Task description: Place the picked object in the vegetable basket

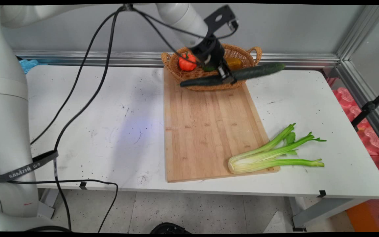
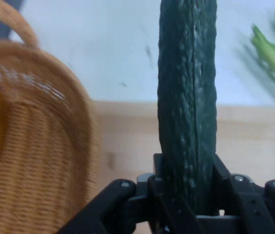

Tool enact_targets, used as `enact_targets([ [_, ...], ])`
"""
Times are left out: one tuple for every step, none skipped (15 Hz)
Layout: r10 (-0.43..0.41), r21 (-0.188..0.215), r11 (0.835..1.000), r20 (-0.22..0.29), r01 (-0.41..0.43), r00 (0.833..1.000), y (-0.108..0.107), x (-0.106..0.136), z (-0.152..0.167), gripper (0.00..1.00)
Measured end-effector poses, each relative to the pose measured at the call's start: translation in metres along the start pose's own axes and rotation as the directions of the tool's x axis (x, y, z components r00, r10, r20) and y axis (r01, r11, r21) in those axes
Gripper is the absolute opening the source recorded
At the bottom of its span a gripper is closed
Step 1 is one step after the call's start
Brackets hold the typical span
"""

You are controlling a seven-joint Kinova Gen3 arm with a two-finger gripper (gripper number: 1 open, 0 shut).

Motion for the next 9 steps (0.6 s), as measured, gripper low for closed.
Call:
enact_targets([
  [0.005,0.005,1.0,-0.01,-0.005,1.0,-0.01,0.005,0.0,0.0],
  [0.01,0.008,1.0,-0.017,-0.01,1.0,-0.019,0.007,0.002,0.0],
  [0.016,0.012,1.0,-0.024,-0.016,1.0,-0.028,0.01,0.004,0.0],
  [0.023,0.017,1.0,-0.031,-0.023,0.999,-0.038,0.012,0.007,0.0],
  [0.029,0.021,0.999,-0.036,-0.028,0.999,-0.047,0.012,0.01,0.0],
  [0.033,0.026,0.999,-0.04,-0.032,0.999,-0.055,0.012,0.013,0.0],
  [0.039,0.03,0.999,-0.043,-0.037,0.998,-0.064,0.011,0.018,0.0],
  [0.044,0.033,0.999,-0.045,-0.042,0.998,-0.072,0.01,0.022,0.0],
  [0.047,0.034,0.998,-0.046,-0.045,0.998,-0.076,0.009,0.025,0.0],
])
